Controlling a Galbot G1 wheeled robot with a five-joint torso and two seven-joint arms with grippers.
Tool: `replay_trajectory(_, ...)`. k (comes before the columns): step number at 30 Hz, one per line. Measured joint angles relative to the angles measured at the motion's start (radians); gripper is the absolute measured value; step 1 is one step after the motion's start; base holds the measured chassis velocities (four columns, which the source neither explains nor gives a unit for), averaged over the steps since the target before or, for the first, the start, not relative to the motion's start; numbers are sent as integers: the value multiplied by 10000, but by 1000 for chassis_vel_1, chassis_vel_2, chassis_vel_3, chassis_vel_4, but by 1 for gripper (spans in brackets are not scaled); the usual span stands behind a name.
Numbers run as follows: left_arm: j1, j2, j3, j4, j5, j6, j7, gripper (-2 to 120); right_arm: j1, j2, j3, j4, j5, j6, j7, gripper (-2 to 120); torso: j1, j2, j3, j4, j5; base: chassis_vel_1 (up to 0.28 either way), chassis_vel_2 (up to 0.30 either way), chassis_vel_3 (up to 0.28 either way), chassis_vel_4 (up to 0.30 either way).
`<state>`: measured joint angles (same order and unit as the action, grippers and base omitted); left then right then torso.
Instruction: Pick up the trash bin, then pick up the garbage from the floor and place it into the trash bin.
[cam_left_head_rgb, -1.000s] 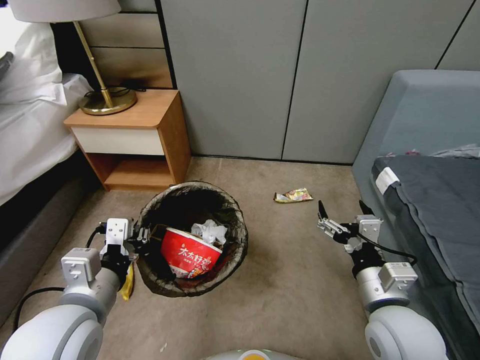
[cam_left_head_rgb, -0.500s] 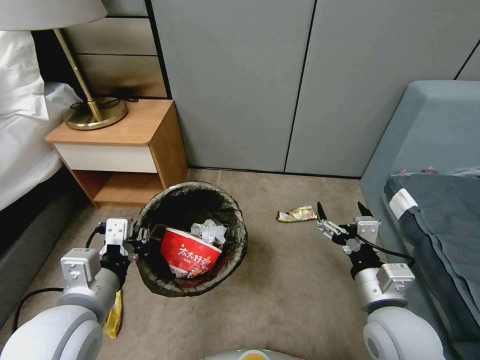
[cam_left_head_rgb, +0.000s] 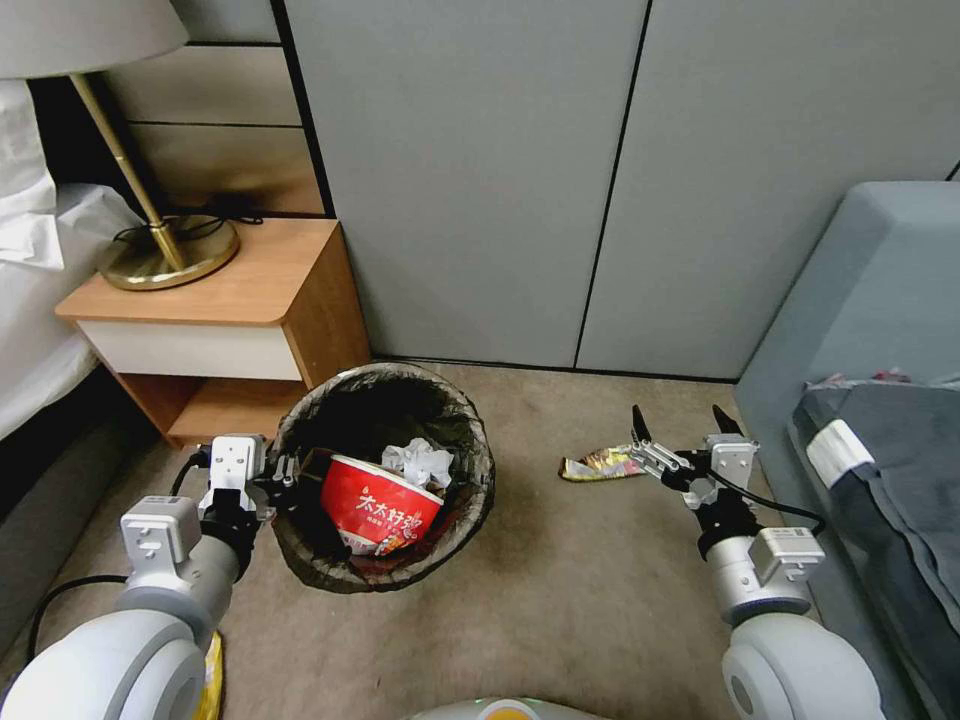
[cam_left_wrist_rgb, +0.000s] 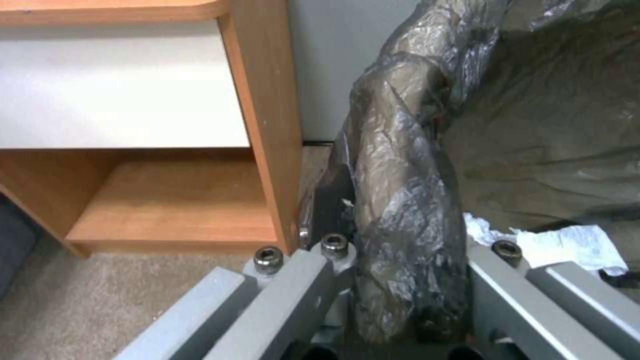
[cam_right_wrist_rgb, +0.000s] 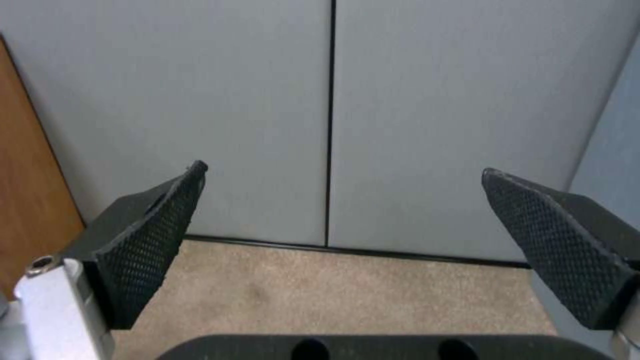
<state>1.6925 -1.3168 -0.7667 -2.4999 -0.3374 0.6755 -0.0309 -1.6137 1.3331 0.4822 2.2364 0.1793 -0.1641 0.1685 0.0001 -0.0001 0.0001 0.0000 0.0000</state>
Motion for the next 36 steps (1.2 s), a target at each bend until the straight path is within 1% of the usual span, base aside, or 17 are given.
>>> replay_trajectory(7,99,-6,-34,0,-5,0,0,1,1020,-327,-359,-1010,932,-544,640,100,-1,0,-1,0,2,0,0,0,0)
replay_trajectory(10,156,14,-75,0,-45,0,-7,1,1630,-534,-616,-1507,2313,-1259,1072,100,-1,0,-1,2,0,0,0,0,0)
replay_trajectory(12,159,17,-81,0,-48,0,-11,1,1731,-560,-648,-1605,2522,-1354,1121,100,-1,0,-1,2,0,0,0,0,0)
replay_trajectory(13,175,23,-92,0,-53,0,-20,1,2053,-632,-775,-1995,3024,-1599,1329,100,-1,0,0,1,0,0,0,0,0)
replay_trajectory(14,175,23,-92,0,-53,0,-20,1,2053,-632,-775,-1995,3024,-1599,1329,100,-1,0,0,1,0,0,0,0,0)
replay_trajectory(17,261,7,-101,0,-59,0,-32,1,2705,-758,-1128,-2762,3742,-1882,1795,100,-1,0,-1,0,-2,0,0,0,0)
replay_trajectory(18,261,7,-101,0,-59,0,-32,1,2705,-758,-1128,-2762,3742,-1882,1795,100,-1,0,-1,0,-2,0,0,0,0)
replay_trajectory(21,328,-18,-132,0,-70,4,-55,1,3723,-783,-1724,-3855,4353,-2000,2348,100,-1,0,0,1,1,0,0,0,0)
replay_trajectory(22,328,-18,-132,0,-70,4,-55,1,3723,-783,-1724,-3855,4353,-2000,2348,100,-1,0,0,1,1,0,0,0,0)
replay_trajectory(24,349,-40,-154,0,-72,7,-66,1,4409,-747,-2082,-4610,4590,-2000,2547,100,-1,0,0,0,-1,0,0,0,0)
replay_trajectory(26,355,-49,-168,0,-72,7,-67,1,4640,-726,-2214,-4889,4724,-2001,2649,100,-1,1,0,2,-2,0,0,0,0)
replay_trajectory(28,360,-67,-206,0,-89,10,-74,1,5146,-644,-2507,-5589,5115,-2019,2984,100,-1,0,0,2,1,0,0,0,0)
replay_trajectory(29,360,-68,-208,0,-90,10,-74,1,5203,-633,-2533,-5675,5160,-2026,3021,100,-1,0,0,1,1,0,0,0,0)
replay_trajectory(30,362,-85,-225,0,-92,10,-76,1,5502,-567,-2646,-6178,5359,-2075,3149,100,-1,0,0,2,-2,0,0,0,0)
replay_trajectory(31,362,-85,-225,0,-92,10,-76,1,5502,-567,-2646,-6178,5359,-2075,3149,100,-1,0,0,2,-2,0,0,0,0)
replay_trajectory(34,376,-181,-226,0,-80,10,-90,1,5923,-453,-2757,-7119,5435,-2079,3198,100,-1,0,0,0,0,0,0,0,0)
replay_trajectory(36,391,-217,-213,0,-77,1,-94,1,6032,-405,-2775,-7409,5440,-2071,3198,100,-1,0,0,0,0,0,0,0,0)
